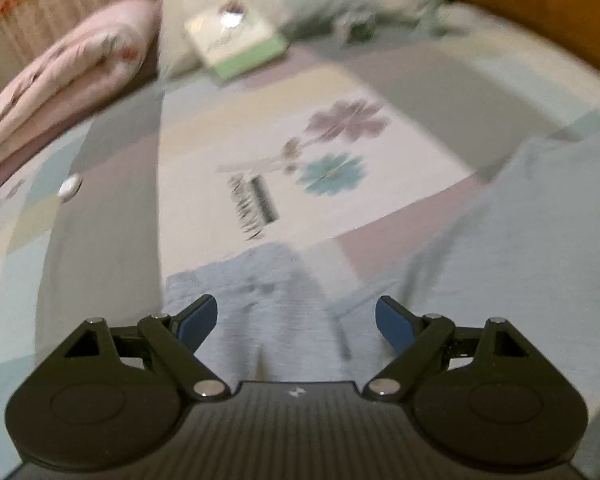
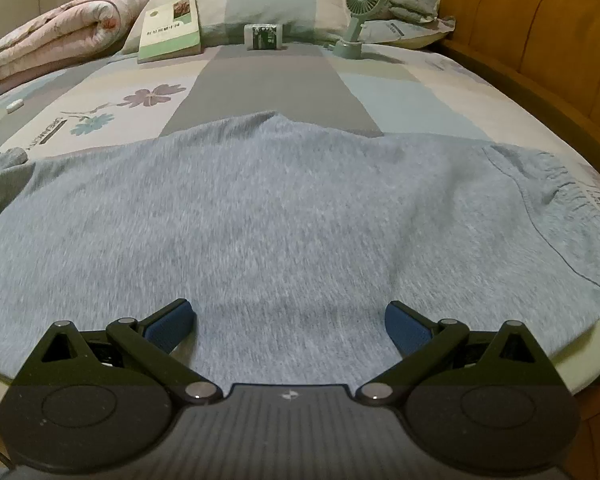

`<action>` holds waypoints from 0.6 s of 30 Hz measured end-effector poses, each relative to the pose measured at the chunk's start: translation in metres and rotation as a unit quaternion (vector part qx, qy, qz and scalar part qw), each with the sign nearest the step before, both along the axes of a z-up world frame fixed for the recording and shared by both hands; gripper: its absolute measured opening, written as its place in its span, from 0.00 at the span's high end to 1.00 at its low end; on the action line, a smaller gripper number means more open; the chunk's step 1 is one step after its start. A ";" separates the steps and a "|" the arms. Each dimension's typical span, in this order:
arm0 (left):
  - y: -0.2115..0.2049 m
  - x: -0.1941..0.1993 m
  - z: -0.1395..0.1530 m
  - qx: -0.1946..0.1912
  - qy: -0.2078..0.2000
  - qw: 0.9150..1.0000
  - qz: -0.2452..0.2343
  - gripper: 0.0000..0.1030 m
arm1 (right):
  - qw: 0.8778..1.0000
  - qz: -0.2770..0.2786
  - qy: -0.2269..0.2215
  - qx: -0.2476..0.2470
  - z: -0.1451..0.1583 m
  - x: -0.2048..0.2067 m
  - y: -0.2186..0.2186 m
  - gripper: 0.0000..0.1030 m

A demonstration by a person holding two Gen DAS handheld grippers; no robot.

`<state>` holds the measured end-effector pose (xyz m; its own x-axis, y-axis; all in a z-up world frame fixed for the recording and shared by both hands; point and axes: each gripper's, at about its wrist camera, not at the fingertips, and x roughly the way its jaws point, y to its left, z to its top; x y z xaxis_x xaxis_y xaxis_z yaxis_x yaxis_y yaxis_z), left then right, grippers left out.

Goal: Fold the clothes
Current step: 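Close the left gripper on the grey leg cuff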

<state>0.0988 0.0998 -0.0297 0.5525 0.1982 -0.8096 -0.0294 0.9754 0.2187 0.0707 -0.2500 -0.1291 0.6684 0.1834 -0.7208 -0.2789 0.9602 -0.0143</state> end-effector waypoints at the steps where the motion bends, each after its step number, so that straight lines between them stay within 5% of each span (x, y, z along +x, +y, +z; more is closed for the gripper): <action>1: 0.001 0.010 -0.006 0.002 0.014 1.000 0.005 0.16 | 1.000 0.000 0.000 0.000 0.000 0.000 0.000 0.00; 11: -0.007 0.065 -0.054 0.088 0.085 0.992 0.025 0.14 | 1.000 0.001 -0.004 0.001 -0.001 0.000 -0.001 0.00; 18: 0.006 0.053 -0.041 0.138 0.081 0.986 0.037 0.14 | 1.000 0.001 -0.006 0.002 -0.001 -0.001 -0.001 0.00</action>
<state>0.1515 0.1061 -0.0705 0.3964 0.4580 -0.7957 -0.0407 0.8746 0.4832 0.0700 -0.2512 -0.1297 0.6759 0.1886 -0.7125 -0.2816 0.9595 -0.0132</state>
